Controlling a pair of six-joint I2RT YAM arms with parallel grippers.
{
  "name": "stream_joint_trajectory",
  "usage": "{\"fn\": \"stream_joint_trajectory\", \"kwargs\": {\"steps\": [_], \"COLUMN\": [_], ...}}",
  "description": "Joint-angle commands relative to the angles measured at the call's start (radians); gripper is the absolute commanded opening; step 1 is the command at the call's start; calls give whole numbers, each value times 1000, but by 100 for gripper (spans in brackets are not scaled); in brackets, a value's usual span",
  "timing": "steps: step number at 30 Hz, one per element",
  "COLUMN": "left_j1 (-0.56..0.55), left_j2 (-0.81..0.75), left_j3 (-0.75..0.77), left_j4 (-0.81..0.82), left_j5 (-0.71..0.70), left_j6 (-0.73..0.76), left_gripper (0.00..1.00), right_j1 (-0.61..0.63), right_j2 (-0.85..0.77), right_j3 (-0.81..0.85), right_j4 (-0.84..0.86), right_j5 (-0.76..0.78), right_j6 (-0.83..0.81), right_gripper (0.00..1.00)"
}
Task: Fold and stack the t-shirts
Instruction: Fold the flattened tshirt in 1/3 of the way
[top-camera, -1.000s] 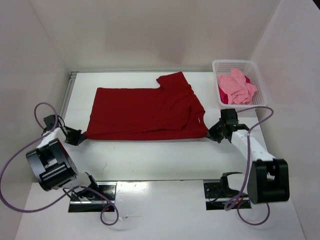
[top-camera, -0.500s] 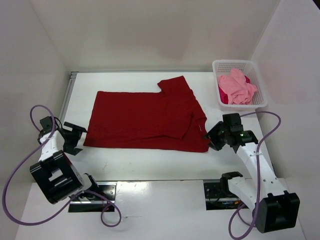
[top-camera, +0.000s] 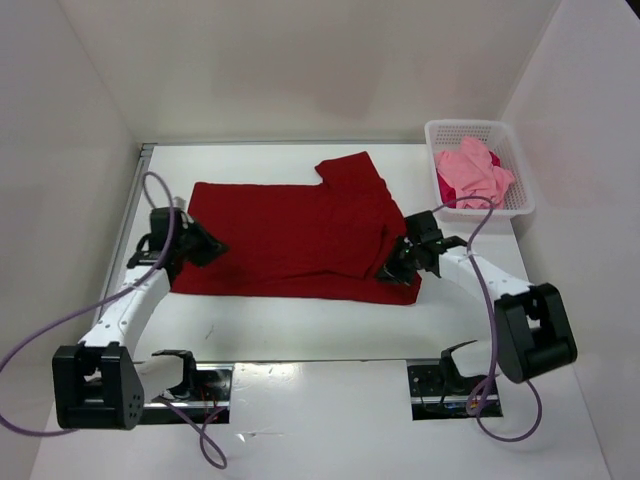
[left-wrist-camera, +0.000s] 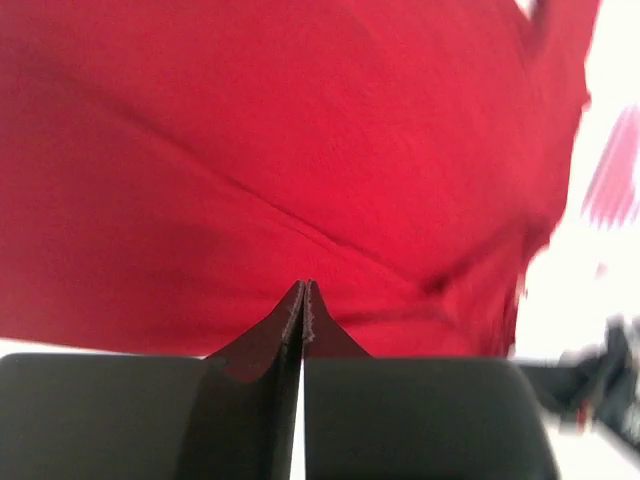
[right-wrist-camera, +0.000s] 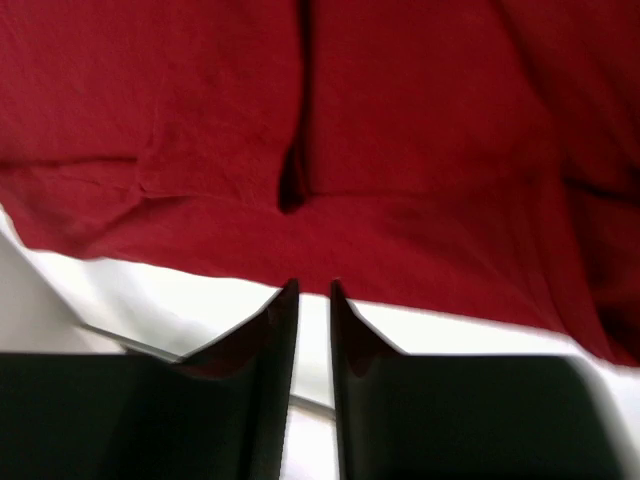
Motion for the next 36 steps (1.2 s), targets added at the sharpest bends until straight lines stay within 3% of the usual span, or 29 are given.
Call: {"fn": "stream_joint_trajectory", "kwargs": {"steps": [1,4,8,13,20,26,30,33,36], "left_j1": [-164,-266,-345,-346,-346,-346,-346,-336,-313], "left_j2": [25,133,187,223,245,236,227,205,194], "left_j3": [16,16,25,13,14,-6,-29,-38,-29], "left_j4": [105,125,147,150,141,122,122,122,122], "left_j5": [-38,-5,-28,-39,-28,-38,-47,-47,-47], "left_j6": [-38,-49,-58,-29,5,23,23,23,23], "left_gripper": [6,9,11,16,18,20,21,21,21], "right_j1": [43,66,66,66,66,75,75,84,84], "right_j2": [77,143,162,226,259,289,320,332,332], "right_j3": [63,72,62,71,92,112,121,158,201], "right_j4": [146,192,240,249,267,267,277,277,267], "right_j5": [-22,-35,-45,-36,-16,-27,-38,-58,-58], "right_j6": [-64,-76,-76,-85,-85,-85,-85,-85,-85], "right_gripper": [26,39,44,45,42,30,30,18,17]}}
